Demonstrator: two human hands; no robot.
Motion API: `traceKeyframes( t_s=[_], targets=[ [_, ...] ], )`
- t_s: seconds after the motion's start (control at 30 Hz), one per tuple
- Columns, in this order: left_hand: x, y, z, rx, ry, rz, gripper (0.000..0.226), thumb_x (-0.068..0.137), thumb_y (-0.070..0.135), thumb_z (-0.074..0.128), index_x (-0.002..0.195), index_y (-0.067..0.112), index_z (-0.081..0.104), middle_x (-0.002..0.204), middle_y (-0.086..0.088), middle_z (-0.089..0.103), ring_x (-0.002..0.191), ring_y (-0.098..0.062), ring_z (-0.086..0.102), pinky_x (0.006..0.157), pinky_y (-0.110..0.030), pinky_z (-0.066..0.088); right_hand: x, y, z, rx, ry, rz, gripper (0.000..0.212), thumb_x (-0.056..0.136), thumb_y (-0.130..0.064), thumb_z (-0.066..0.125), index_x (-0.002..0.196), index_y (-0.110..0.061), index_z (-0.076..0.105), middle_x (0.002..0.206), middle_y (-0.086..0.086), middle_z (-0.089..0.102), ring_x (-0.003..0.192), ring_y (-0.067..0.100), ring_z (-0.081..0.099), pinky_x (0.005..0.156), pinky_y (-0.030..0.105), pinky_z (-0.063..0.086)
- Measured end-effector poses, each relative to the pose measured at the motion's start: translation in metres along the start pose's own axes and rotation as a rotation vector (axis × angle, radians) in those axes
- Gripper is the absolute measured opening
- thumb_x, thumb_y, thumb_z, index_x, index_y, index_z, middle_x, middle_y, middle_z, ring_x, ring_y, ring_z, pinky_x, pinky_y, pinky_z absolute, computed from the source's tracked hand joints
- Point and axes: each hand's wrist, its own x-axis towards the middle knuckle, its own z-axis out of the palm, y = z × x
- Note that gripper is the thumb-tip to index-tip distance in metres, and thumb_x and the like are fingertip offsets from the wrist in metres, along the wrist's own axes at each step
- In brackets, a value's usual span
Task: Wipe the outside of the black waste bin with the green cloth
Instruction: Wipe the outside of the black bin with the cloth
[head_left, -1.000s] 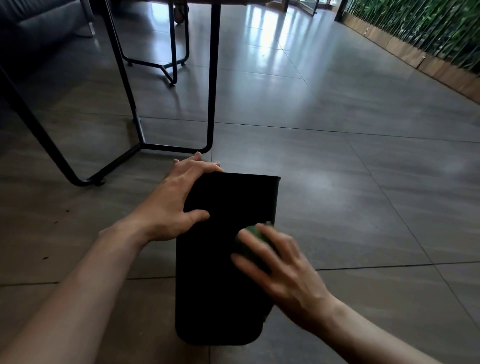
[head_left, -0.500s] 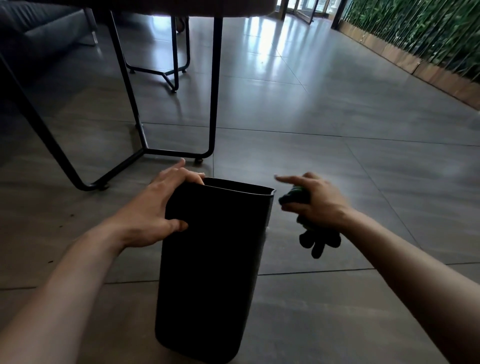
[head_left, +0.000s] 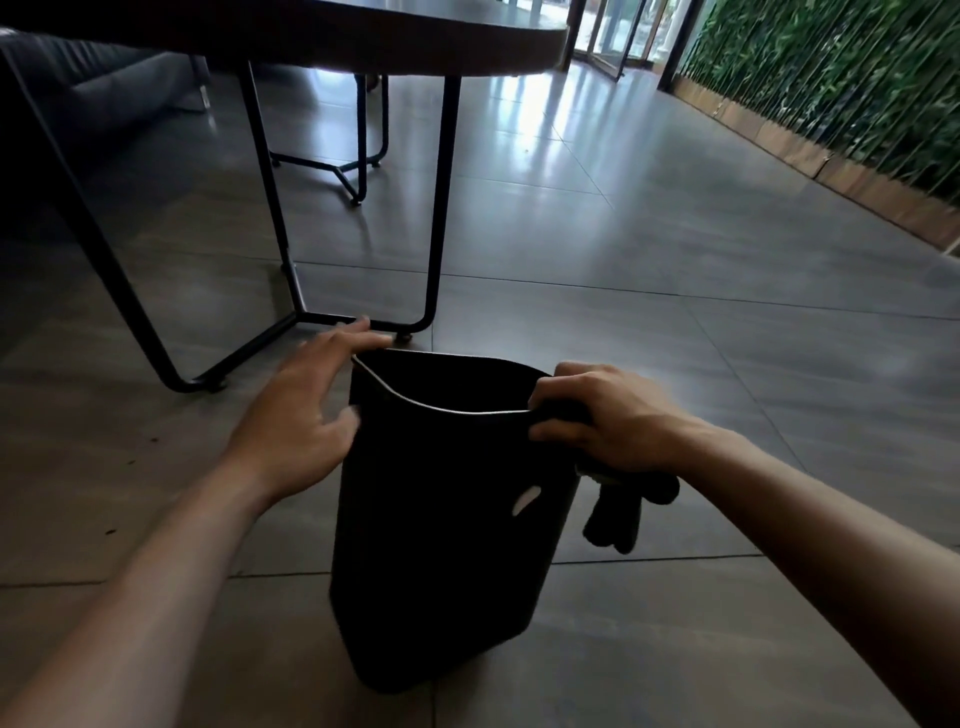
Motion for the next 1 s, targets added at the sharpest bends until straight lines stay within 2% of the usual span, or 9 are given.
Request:
traceKeyframes(
  t_s=[0.13,0.27,0.33,0.43,0.6,0.7,0.8,0.93,1.0],
  targets=[
    [0.004,0.030,0.012,-0.120,0.036,0.129,0.054,0.084,0.025,0.061,0.134,0.041,0.051,0.142,0.023,0.049,0.135,0.000,0.043,0.112,-0.033,0.038,0.004,-0.017,-0.017,-0.138,-0.059,0.029,0.022,0.092,-0.063,0.064,0.107,-0.046,0.062,0.102,-0.018,0.056,0.103,0.017,0.059,0.076,0.036,0.047],
    [0.001,0.047,0.032,0.000,-0.078,0.216,0.059,0.083,0.046,0.065,0.138,0.044,0.044,0.142,0.021,0.048,0.134,-0.003,0.044,0.107,-0.038,0.044,0.011,-0.029,-0.028,-0.211,-0.124,0.075,0.022,0.092,-0.065,0.063,0.106,-0.049,0.061,0.106,-0.015,0.062,0.106,0.021,0.061,0.076,0.036,0.046],
    [0.000,0.047,0.041,0.092,-0.143,0.228,0.070,0.080,0.050,0.069,0.143,0.045,0.038,0.146,0.022,0.044,0.138,-0.004,0.039,0.111,-0.041,0.041,0.017,-0.035,-0.028,-0.222,-0.139,0.122,0.023,0.092,-0.065,0.062,0.109,-0.050,0.062,0.110,-0.010,0.065,0.108,0.023,0.061,0.076,0.036,0.044],
    [-0.002,0.037,0.051,0.247,-0.207,0.216,0.084,0.076,0.047,0.075,0.146,0.048,0.029,0.151,0.025,0.038,0.144,-0.006,0.030,0.118,-0.040,0.031,0.023,-0.041,-0.018,-0.198,-0.158,0.204,0.025,0.093,-0.065,0.061,0.113,-0.049,0.065,0.099,-0.008,0.056,0.099,0.023,0.056,0.076,0.034,0.039],
    [-0.003,0.022,0.061,0.366,-0.192,0.223,0.081,0.074,0.039,0.076,0.144,0.046,0.035,0.150,0.021,0.042,0.143,-0.009,0.032,0.122,-0.034,0.018,0.022,-0.043,0.001,-0.157,-0.120,0.251,0.027,0.094,-0.064,0.060,0.112,-0.046,0.067,0.102,-0.005,0.062,0.108,0.025,0.062,0.076,0.034,0.040],
    [-0.001,0.017,0.060,0.388,-0.161,0.171,0.078,0.075,0.035,0.078,0.142,0.045,0.038,0.148,0.021,0.045,0.142,-0.009,0.034,0.123,-0.037,0.015,0.022,-0.044,0.006,-0.064,0.002,0.225,0.026,0.097,-0.059,0.059,0.115,-0.042,0.068,0.115,-0.005,0.069,0.110,0.024,0.062,0.079,0.035,0.045],
    [-0.002,0.011,0.057,0.346,-0.125,0.079,0.076,0.076,0.032,0.079,0.140,0.045,0.041,0.142,0.018,0.050,0.138,-0.008,0.033,0.121,-0.035,0.013,0.014,-0.044,0.017,0.202,0.203,0.188,0.024,0.098,-0.047,0.065,0.120,-0.036,0.063,0.115,-0.004,0.069,0.107,0.022,0.062,0.087,0.037,0.050],
    [0.001,0.008,0.059,0.307,-0.112,0.067,0.074,0.075,0.032,0.080,0.137,0.045,0.043,0.137,0.016,0.052,0.130,-0.005,0.028,0.118,-0.036,0.016,0.008,-0.049,0.031,0.522,0.611,0.115,0.021,0.099,-0.036,0.066,0.111,-0.025,0.052,0.105,0.001,0.065,0.089,0.011,0.061,0.076,0.012,0.043],
    [0.004,0.007,0.060,0.285,-0.115,0.046,0.074,0.075,0.032,0.081,0.137,0.046,0.043,0.137,0.016,0.052,0.130,-0.004,0.027,0.118,-0.040,0.020,0.010,-0.058,0.041,0.537,0.828,0.029,0.022,0.098,-0.032,0.063,0.110,-0.017,0.051,0.108,0.004,0.061,0.092,0.013,0.059,0.080,0.010,0.042]
  ],
)
